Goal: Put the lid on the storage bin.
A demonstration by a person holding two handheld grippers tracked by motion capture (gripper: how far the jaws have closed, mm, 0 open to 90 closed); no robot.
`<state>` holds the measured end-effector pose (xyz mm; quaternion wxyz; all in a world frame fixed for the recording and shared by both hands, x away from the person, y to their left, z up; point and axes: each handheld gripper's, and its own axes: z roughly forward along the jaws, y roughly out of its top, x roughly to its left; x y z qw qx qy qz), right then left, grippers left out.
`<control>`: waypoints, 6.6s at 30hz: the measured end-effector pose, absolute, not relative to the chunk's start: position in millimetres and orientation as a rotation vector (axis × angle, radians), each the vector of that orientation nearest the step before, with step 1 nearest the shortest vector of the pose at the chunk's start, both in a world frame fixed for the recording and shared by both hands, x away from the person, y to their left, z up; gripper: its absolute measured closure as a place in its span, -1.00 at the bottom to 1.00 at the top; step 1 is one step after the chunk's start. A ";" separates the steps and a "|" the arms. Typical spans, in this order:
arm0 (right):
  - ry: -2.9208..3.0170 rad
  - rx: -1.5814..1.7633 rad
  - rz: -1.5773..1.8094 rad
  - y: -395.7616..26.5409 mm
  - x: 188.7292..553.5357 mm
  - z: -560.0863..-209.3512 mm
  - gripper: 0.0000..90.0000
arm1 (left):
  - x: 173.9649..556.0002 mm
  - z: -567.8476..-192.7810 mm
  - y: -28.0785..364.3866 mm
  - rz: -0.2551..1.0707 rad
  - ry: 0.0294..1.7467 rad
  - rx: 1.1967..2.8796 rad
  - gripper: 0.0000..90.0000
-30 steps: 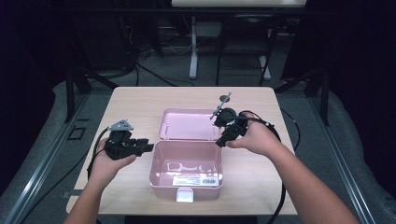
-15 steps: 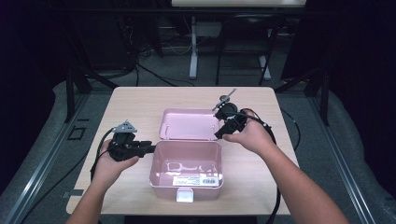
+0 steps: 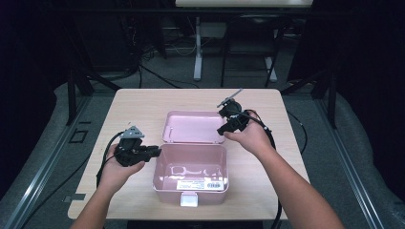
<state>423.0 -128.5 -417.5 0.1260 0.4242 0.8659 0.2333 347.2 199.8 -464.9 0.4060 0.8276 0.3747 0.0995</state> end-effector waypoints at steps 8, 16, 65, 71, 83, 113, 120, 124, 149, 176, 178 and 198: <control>2.452 1.331 0.686 -130.9 439.6 -424.6 0.27 | 346.5 -464.9 199.8 0.252 0.955 2.083 0.73; 2.368 1.457 0.693 -135.0 456.7 -436.4 0.30 | 346.6 -465.0 200.3 0.244 0.957 2.081 0.73; 2.132 1.800 0.832 -137.7 499.0 -482.4 0.76 | 349.5 -469.7 198.1 0.277 0.968 2.021 0.76; 2.096 1.783 0.828 -133.9 497.0 -481.8 0.79 | 349.0 -468.9 198.4 0.270 0.969 2.030 0.76; 2.004 1.697 0.887 -130.0 483.8 -460.0 0.86 | 348.4 -468.7 197.7 0.276 0.978 2.028 0.76; 1.908 1.426 1.097 -139.8 425.1 -402.7 0.91 | 348.4 -468.9 198.3 0.262 0.994 2.019 0.76; 1.902 1.383 1.144 -143.5 410.3 -396.8 0.91 | 348.3 -469.3 198.6 0.259 0.999 2.013 0.76; 1.905 1.354 1.153 -144.3 400.0 -392.5 0.92 | 348.2 -469.7 197.8 0.269 0.999 2.009 0.76; 1.842 1.226 1.263 -150.7 350.7 -394.8 0.93 | 348.3 -469.1 198.0 0.258 1.009 2.007 0.76; 1.786 1.162 1.286 -149.7 318.0 -405.3 0.93 | 346.1 -467.2 197.4 0.252 0.994 2.015 0.71; 1.786 1.156 1.279 -149.2 316.5 -405.5 0.93 | 345.6 -466.1 197.2 0.253 0.986 2.011 0.68; 1.827 1.173 1.289 -152.6 315.1 -409.3 0.92 | 335.8 -425.2 203.6 0.395 0.973 1.918 0.48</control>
